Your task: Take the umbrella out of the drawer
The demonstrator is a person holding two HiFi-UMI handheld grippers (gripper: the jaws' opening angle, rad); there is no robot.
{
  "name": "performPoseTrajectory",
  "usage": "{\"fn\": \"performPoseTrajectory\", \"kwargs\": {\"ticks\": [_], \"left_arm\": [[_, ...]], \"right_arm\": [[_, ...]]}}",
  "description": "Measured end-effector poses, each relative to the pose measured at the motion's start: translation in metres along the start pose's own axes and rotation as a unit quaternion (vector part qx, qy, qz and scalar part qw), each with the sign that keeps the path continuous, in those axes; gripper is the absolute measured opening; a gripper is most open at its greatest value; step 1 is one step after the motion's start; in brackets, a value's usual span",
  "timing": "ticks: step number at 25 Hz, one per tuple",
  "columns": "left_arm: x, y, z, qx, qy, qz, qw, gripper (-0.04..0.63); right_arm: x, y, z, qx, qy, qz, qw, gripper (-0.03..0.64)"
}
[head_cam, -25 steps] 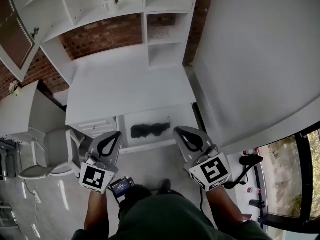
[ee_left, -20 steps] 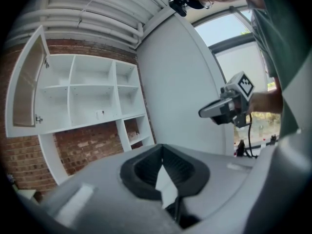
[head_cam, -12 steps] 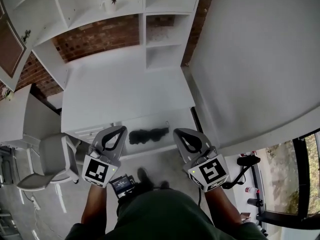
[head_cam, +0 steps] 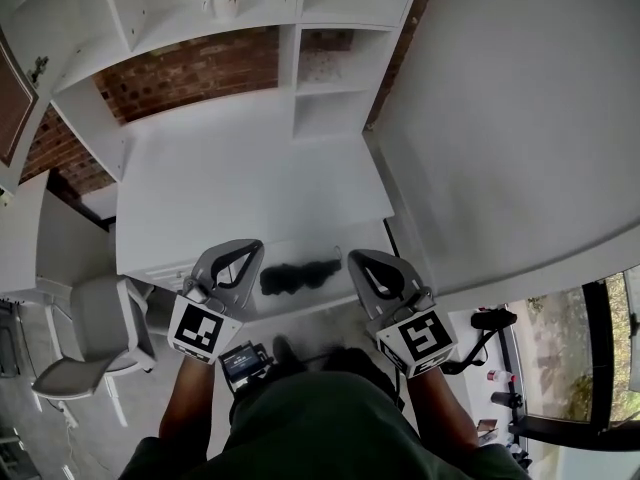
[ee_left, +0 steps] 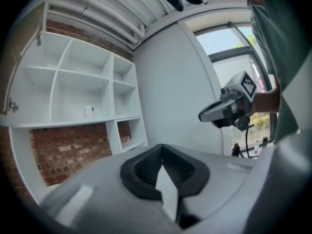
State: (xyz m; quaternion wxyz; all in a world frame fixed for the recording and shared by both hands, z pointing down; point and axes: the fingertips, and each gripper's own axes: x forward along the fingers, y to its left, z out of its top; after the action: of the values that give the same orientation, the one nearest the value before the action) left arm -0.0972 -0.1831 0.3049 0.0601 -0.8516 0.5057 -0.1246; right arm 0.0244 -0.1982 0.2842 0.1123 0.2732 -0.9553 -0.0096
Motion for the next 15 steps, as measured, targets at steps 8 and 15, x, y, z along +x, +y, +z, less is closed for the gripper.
{"fn": "performPoseTrajectory", "kwargs": {"ticks": [8, 15], "left_arm": [[0.018, 0.016, -0.026, -0.012, 0.028, 0.015, 0.9994, 0.002], [0.028, 0.033, -0.048, -0.024, 0.057, 0.041, 0.9972, 0.002]], "right_arm": [[0.032, -0.016, -0.023, 0.001, 0.014, 0.043, 0.999, 0.008], [0.072, -0.026, -0.046, 0.001, 0.030, 0.095, 0.995, 0.008]]}}
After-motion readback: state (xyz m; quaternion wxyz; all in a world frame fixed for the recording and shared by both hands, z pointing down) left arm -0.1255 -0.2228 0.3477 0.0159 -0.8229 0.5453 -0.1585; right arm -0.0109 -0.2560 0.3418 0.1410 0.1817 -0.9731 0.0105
